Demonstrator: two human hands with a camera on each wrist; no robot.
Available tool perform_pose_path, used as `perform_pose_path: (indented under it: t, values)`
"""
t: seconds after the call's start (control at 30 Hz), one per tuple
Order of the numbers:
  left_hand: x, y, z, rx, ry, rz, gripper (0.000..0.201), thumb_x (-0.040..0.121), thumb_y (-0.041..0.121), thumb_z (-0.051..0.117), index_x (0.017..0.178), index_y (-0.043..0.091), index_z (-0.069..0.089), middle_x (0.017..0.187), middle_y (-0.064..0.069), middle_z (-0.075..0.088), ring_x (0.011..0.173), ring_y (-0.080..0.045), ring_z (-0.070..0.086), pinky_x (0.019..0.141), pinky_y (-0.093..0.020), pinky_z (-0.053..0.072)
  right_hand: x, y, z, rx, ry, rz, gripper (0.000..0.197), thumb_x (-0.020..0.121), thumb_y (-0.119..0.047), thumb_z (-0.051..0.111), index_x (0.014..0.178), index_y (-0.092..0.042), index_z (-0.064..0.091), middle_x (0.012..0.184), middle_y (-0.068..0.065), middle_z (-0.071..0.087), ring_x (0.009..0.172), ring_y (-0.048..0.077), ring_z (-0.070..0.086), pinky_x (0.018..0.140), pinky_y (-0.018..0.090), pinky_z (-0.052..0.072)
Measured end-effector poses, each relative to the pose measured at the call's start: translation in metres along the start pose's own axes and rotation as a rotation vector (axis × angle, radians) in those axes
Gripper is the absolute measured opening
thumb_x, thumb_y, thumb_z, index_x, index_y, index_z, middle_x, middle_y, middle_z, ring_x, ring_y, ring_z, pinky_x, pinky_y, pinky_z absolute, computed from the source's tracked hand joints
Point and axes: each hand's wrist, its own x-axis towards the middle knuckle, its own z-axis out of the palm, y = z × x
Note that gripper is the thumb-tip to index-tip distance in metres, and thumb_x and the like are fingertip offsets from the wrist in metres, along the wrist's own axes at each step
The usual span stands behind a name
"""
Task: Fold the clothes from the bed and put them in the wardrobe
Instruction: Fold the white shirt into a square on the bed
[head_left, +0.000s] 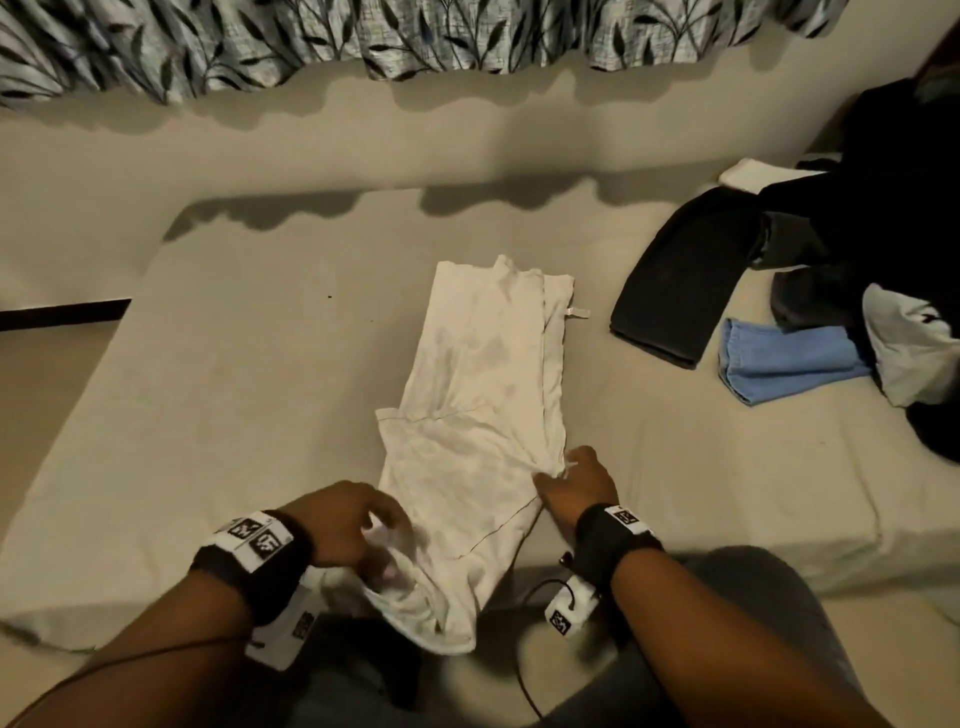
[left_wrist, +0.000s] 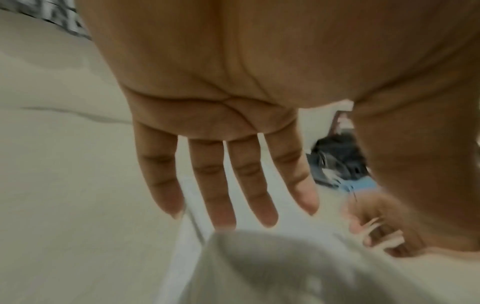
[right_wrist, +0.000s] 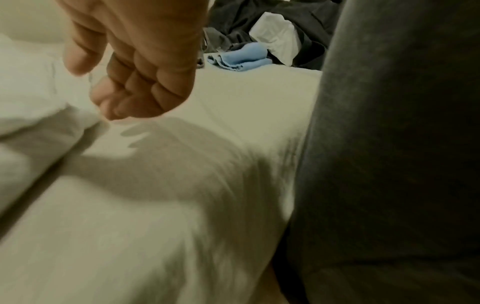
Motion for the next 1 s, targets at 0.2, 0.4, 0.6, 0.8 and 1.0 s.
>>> perform_pose_path:
  t: [0.2, 0.4, 0.6, 0.8, 1.0]
  values:
    - [0.096, -0.006, 0.022, -0.785, 0.623, -0.106, 0.034, 0.073, 0.052, 0.084, 0.096, 0.028, 0.076, 0.092, 0.012, 0.076, 0.09, -0.014, 0.072, 0.09, -0.035, 0.055, 0.084, -0.044, -0.015, -0.058, -0.004, -0.129, 0.031, 0.089, -0.042, 0.073, 0.111, -0.022, 0.067, 0.105, -0.003, 0.069, 0.105, 0.019, 0.065, 0.099, 0.034, 0.051]
    - [0.176, -0.004, 0.021, -0.305, 0.583, -0.099, 0.044, 0.078, 0.066, 0.073, 0.11, 0.037, 0.07, 0.116, 0.019, 0.064, 0.113, -0.009, 0.057, 0.101, -0.03, 0.045, 0.216, -0.128, -0.037, -0.194, 0.133, -0.226, 0.039, 0.099, -0.032, 0.059, 0.132, -0.011, 0.063, 0.137, 0.01, 0.062, 0.13, 0.03, 0.054, 0.11, 0.031, 0.039]
    - [0.2, -0.024, 0.023, -0.306, 0.498, -0.087, 0.072, 0.062, 0.092, 0.051, 0.115, 0.045, 0.065, 0.115, 0.024, 0.058, 0.112, -0.005, 0.055, 0.101, -0.029, 0.043, 0.321, -0.163, -0.036, -0.164, 0.143, -0.053, 0.058, 0.088, -0.041, 0.066, 0.137, -0.013, 0.055, 0.138, 0.011, 0.058, 0.122, 0.035, 0.059, 0.104, 0.044, 0.05]
    - [0.205, -0.027, 0.024, -0.287, 0.506, -0.045, 0.073, 0.066, 0.091, 0.043, 0.118, 0.044, 0.064, 0.115, 0.027, 0.055, 0.112, -0.002, 0.049, 0.098, -0.023, 0.038, 0.348, -0.113, -0.075, -0.119, 0.388, 0.043, 0.027, 0.079, -0.024, 0.067, 0.106, -0.018, 0.067, 0.11, 0.004, 0.067, 0.097, 0.026, 0.064, 0.093, 0.032, 0.053]
    - [0.185, -0.03, 0.017, -0.362, 0.514, 0.018, 0.062, 0.068, 0.083, 0.061, 0.109, 0.038, 0.071, 0.114, 0.022, 0.063, 0.109, -0.001, 0.057, 0.098, -0.021, 0.042, 0.277, -0.105, -0.044, 0.03, 0.394, -0.108, 0.061, 0.083, -0.048, 0.073, 0.134, -0.025, 0.05, 0.114, 0.0, 0.062, 0.105, 0.021, 0.061, 0.099, 0.031, 0.049]
